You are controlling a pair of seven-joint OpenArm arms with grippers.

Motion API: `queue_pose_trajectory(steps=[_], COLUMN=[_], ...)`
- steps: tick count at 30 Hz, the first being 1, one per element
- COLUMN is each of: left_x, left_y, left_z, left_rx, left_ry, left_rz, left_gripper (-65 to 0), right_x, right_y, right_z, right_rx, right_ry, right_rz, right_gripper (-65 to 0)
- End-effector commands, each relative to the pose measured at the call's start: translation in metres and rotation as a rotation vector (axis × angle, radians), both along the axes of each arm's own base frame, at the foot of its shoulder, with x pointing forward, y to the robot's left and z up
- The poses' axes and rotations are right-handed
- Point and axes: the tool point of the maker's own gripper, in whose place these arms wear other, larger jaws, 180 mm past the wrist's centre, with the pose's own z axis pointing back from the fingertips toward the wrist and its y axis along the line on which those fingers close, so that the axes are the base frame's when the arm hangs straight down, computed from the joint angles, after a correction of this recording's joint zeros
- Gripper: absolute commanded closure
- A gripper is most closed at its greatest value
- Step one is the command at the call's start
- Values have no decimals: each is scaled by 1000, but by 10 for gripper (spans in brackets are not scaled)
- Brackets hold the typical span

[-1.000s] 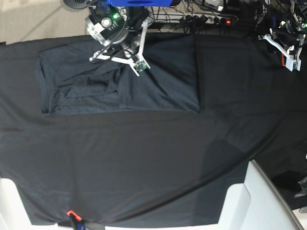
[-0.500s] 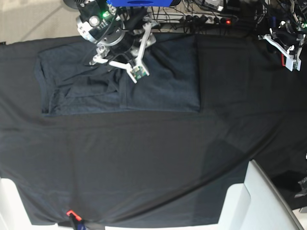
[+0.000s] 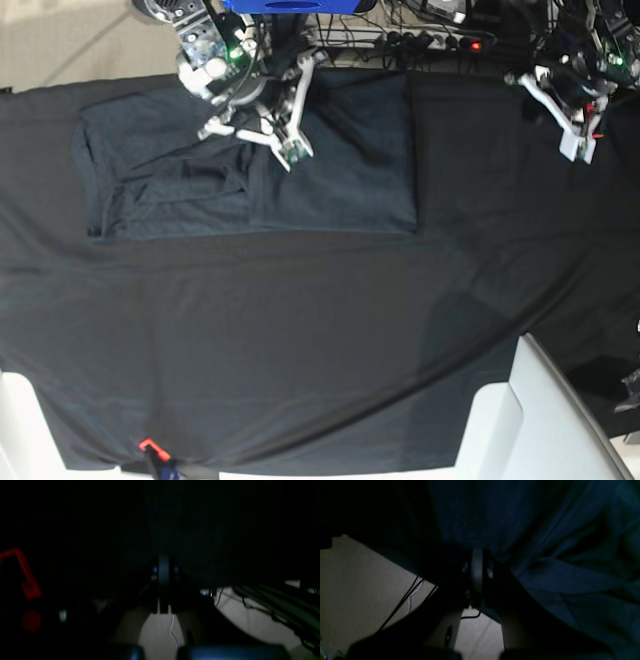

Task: Fold the T-shirt properly
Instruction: 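Pull the grasped fabric with the right gripper toward the collar edge, then grasp the shirt's side edge with the right gripper and fold it inward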

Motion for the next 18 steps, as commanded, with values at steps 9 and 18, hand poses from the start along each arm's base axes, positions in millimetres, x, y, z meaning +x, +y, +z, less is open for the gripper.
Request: queue_pose_trajectory(steps=[9, 18], left_x=[1, 1], left_y=[9, 10], left_z=[8, 8], left_rx=[23, 26], left_ry=[-15, -14], left_rz=[-6, -5], left_gripper=[0, 0], right_x=[36, 111], right_y=[-4, -156], right_z=[72, 104], right_rx=[100, 164], right_ry=[-208, -270], right_rz=[-77, -436], right_gripper=[-29, -408])
